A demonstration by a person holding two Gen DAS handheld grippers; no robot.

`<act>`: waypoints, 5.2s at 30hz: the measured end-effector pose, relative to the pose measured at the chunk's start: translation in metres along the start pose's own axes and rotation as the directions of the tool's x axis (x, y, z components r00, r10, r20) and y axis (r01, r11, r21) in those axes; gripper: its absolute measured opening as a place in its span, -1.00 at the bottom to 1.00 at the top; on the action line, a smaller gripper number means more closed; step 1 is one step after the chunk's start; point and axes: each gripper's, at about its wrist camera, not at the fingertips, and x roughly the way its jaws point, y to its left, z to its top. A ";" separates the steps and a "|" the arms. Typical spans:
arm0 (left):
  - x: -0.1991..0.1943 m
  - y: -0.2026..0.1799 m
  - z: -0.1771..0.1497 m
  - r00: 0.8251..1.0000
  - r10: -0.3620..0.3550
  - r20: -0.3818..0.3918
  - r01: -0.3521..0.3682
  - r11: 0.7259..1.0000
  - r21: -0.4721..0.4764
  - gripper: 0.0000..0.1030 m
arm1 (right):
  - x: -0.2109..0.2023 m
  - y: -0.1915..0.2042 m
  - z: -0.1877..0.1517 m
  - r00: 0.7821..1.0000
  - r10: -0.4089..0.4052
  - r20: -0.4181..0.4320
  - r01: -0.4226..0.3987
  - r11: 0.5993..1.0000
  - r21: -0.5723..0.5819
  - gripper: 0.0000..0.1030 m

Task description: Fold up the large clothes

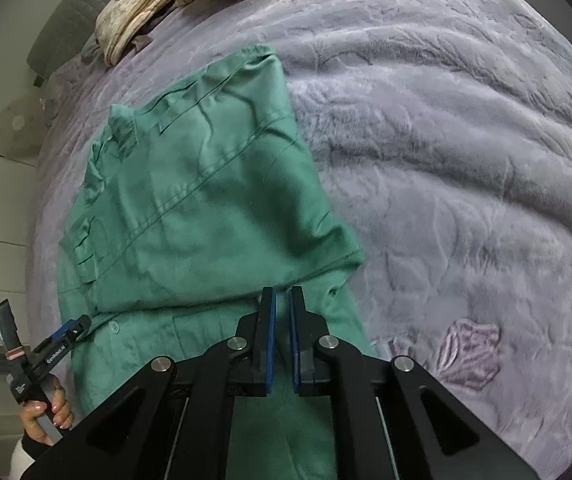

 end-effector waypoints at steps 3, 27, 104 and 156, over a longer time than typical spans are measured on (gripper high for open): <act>0.001 -0.002 -0.002 1.000 0.005 -0.006 -0.005 1.000 0.001 0.08 | 0.003 0.004 -0.006 1.000 0.007 -0.012 -0.007 1.000 0.003 -0.86; 0.001 0.025 -0.014 0.998 -0.067 -0.013 0.066 0.994 -0.086 0.85 | 0.093 0.095 -0.021 0.895 0.438 -0.086 -0.402 0.874 0.274 0.16; -0.119 0.091 -0.181 0.979 -0.129 -0.159 0.133 0.991 0.016 1.00 | -0.045 0.077 -0.166 0.991 0.086 -0.099 -0.073 0.990 0.122 0.99; -0.096 0.123 -0.267 0.840 -0.420 -0.343 0.400 0.907 -0.132 -0.75 | -0.029 -0.070 -0.228 0.916 0.285 -0.282 -0.188 0.927 0.325 -0.83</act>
